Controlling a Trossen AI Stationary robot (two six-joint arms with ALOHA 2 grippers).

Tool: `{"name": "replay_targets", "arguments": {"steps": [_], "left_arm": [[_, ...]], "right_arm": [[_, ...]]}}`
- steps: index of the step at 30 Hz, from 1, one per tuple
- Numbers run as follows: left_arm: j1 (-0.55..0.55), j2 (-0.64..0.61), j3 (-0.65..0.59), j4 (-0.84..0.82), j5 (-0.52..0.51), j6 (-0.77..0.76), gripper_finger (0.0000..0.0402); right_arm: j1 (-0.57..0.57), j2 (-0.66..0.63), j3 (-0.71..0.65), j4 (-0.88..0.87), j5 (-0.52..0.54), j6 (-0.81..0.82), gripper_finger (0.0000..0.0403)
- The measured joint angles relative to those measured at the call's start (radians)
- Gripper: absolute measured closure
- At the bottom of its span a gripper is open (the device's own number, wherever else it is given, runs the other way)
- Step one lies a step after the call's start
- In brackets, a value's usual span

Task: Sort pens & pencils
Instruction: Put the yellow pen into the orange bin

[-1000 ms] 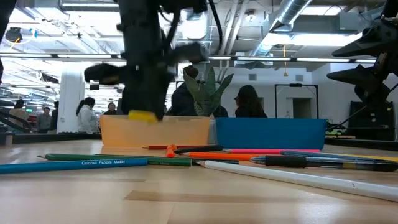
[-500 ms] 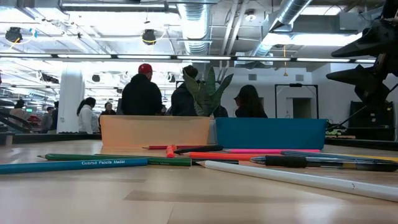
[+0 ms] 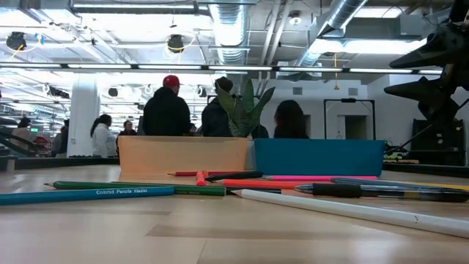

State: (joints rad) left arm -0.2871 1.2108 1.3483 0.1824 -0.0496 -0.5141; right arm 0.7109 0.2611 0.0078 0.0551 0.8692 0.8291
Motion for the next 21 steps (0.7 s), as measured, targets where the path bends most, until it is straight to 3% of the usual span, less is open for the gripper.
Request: {"name": "replay_targets", "arguments": {"steps": [5, 12, 16, 21], "left_arm": [[-0.021, 0.001, 0.0, 0.133, 0.104, 0.103, 0.0367], [-0.022, 0.001, 0.0, 0.139, 0.117, 0.113, 0.0366], [-0.022, 0.001, 0.001, 0.021, 0.012, 0.11, 0.0365], [-0.013, 0.001, 0.001, -0.223, -0.198, 0.068, 0.0365]], "right_arm": [[0.0, 0.0, 0.0, 0.0, 0.0, 0.0, 0.0178], [0.0, 0.0, 0.0, 0.0, 0.0, 0.0, 0.0178], [0.0, 0.0, 0.0, 0.0, 0.0, 0.0, 0.0178], [0.0, 0.0, 0.0, 0.0, 0.0, 0.0, 0.0178]]}}
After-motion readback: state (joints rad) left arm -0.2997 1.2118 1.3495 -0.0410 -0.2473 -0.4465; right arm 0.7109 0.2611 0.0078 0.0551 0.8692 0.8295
